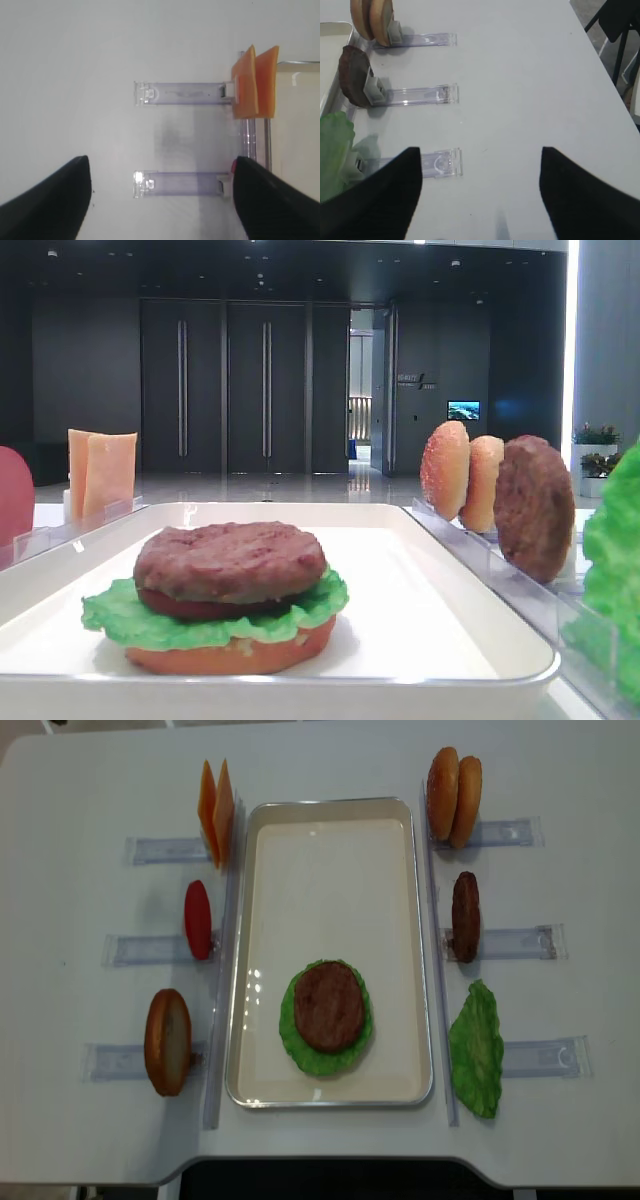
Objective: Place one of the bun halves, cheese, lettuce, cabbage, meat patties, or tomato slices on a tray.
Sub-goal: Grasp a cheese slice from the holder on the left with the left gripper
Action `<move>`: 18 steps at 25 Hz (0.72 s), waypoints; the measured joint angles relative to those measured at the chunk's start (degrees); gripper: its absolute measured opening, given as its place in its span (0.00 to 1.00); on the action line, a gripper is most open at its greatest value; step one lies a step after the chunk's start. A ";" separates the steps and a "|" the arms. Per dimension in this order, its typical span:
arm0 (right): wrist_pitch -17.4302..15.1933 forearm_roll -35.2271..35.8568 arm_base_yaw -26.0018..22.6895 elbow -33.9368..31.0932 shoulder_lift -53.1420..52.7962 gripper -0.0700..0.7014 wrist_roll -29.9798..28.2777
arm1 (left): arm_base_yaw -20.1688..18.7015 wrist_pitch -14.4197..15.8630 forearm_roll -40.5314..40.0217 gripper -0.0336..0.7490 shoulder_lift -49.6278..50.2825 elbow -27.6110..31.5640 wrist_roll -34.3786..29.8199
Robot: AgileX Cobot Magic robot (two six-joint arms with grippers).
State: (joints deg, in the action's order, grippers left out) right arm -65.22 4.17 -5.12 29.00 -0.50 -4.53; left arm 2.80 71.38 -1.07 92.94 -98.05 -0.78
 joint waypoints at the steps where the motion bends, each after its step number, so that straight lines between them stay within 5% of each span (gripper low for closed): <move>1: 0.05 0.00 0.00 0.00 0.00 0.71 0.00 | 0.00 0.00 0.00 0.93 1.73 -1.76 0.00; 11: 0.05 0.00 0.00 0.00 0.00 0.71 0.00 | 0.00 0.00 0.34 0.93 15.80 -14.13 0.78; 18: 0.05 0.00 0.00 0.00 0.00 0.71 0.00 | 0.00 0.00 0.07 0.93 19.59 -15.23 0.78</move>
State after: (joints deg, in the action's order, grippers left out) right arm -65.17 4.17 -5.12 29.00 -0.50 -4.53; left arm 2.80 71.38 -1.00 112.53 -113.28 0.00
